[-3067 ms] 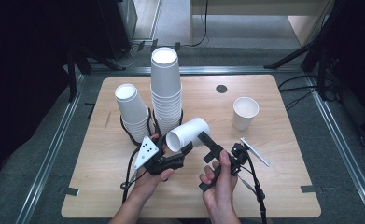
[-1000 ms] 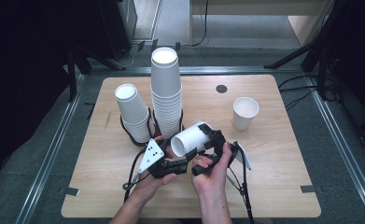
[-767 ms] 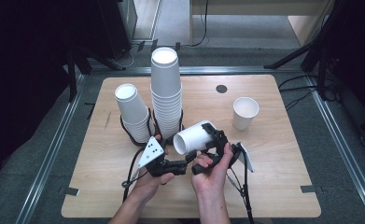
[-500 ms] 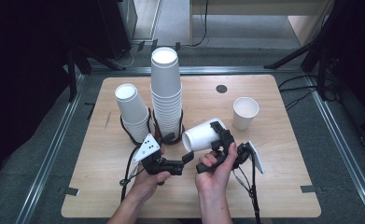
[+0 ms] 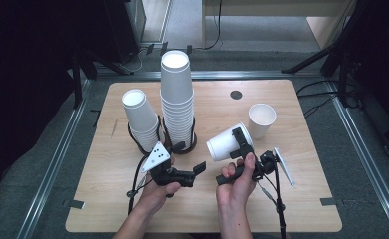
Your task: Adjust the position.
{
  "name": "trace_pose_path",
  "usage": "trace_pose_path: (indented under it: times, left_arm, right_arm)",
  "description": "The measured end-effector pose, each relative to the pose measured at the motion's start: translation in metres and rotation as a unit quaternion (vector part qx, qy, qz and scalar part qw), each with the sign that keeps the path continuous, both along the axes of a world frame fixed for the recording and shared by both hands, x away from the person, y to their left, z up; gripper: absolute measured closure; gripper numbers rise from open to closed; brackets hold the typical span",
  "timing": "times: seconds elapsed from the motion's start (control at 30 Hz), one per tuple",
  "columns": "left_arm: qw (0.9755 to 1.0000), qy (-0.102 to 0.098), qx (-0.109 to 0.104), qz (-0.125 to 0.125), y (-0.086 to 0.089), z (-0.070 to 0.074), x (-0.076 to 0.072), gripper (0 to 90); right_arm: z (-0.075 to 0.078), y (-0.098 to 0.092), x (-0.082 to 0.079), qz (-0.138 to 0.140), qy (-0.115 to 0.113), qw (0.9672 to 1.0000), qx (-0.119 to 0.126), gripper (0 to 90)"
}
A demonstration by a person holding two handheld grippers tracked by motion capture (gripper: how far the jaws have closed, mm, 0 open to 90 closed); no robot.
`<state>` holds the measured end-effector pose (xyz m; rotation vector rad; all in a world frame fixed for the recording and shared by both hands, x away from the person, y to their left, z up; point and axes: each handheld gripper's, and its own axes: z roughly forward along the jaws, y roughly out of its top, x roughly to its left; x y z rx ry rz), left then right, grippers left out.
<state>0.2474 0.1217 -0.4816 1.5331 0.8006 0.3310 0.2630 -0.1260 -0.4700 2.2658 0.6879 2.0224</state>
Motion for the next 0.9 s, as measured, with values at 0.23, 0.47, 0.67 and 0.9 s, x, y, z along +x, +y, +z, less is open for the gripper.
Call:
trace_pose_path:
  times: [0.23,0.47,0.67,0.9]
  left_arm:
    - [1.0,-0.001,0.005,-0.002,0.0,0.0,-0.001,0.0]
    - [1.0,-0.002,0.005,-0.002,0.001,0.001,-0.001,0.0]
    - [1.0,0.002,0.006,-0.003,0.002,0.0,0.0,0.0]
    - [1.0,0.002,0.006,-0.002,0.003,-0.001,0.001,0.0]
  right_arm:
    - [0.012,0.003,-0.003,0.0,-0.049,0.9942,-0.096,13.3]
    - [0.022,0.007,-0.007,-0.025,-0.11,0.9673,-0.227,12.9]
    - [0.03,0.008,-0.009,-0.032,-0.132,0.9414,-0.309,12.9]
    - [0.034,0.007,-0.008,-0.018,-0.16,0.9185,-0.361,12.5]
